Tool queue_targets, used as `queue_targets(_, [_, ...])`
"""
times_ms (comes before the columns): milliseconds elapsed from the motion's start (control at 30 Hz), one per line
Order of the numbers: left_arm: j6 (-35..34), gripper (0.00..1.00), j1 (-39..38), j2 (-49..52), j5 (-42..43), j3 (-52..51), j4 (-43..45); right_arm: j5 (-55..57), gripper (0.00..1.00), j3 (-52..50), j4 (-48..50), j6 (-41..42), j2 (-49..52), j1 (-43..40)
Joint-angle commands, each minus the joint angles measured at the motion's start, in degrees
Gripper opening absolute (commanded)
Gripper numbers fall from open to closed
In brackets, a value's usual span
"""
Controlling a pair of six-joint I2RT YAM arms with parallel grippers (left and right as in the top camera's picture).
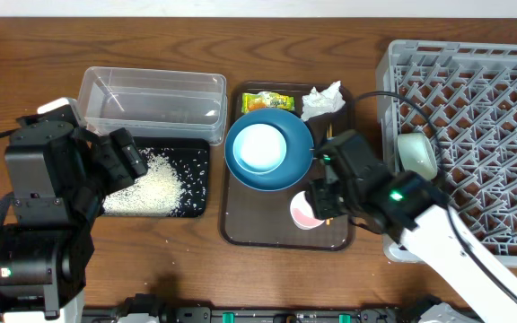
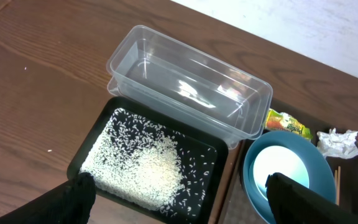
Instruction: Sort waste into correct bins and load items into the dishwasher rack
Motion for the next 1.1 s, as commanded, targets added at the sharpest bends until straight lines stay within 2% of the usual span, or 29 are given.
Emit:
queue_targets(0, [1.03,0.9,0.28,-0.09,-0.94,0.15,-0.13,3.61,0.47,0.72,-2.25,1.9,-6.16,-4.02])
queue_targets(200, [1.03,0.9,0.28,-0.09,-0.94,0.15,-0.13,4.35,0.58,0.72,-7.04,1.7,-18.14,-14.51])
queue_targets(333, [0.74,0.9,0.28,-0.09,-0.33,0.15,-0.04,4.35,0.81,0.72,-7.91,1.55,-23.19,-18.03])
queue_targets(433, [-2.27,0.9,0.28,-0.09,5.64,0.15,0.37,4.33,0.9,0.72,-7.98,1.84,-24.3,-18.75])
queue_targets(500, [-5.55,0.9,0.28,0.15,11.69,0.11,0.28,4.15,0.91,0.72,-8.37,2.08,-24.17,-18.75])
queue_targets(567, [-5.62,0.9,-0.04,1.11,20.2,-0.48,0.52,4.15,0.92,0.72,-9.09,2.43,-23.87,-18.75])
queue_targets(667, [-0.96,0.9,-2.95,4.68,28.41,-2.23,-1.29,4.2,0.93,0.72,-9.27,2.43,-23.37,-18.75])
queue_targets(867, [3.41,0.9,-15.72,16.15,29.79,-5.27,-8.94,4.37,0.95,0.72,-7.87,2.4,-21.7,-18.75])
queue_targets(1000, [7.43,0.9,-25.7,22.8,29.42,-5.27,-8.41,4.35,0.96,0.72,-7.93,2.4,-20.31,-18.75])
queue_targets(1067, [7.63,0.86,-30.42,25.59,25.18,-5.27,-7.37,4.35,0.96,0.7,-7.96,2.4,-19.85,-18.75])
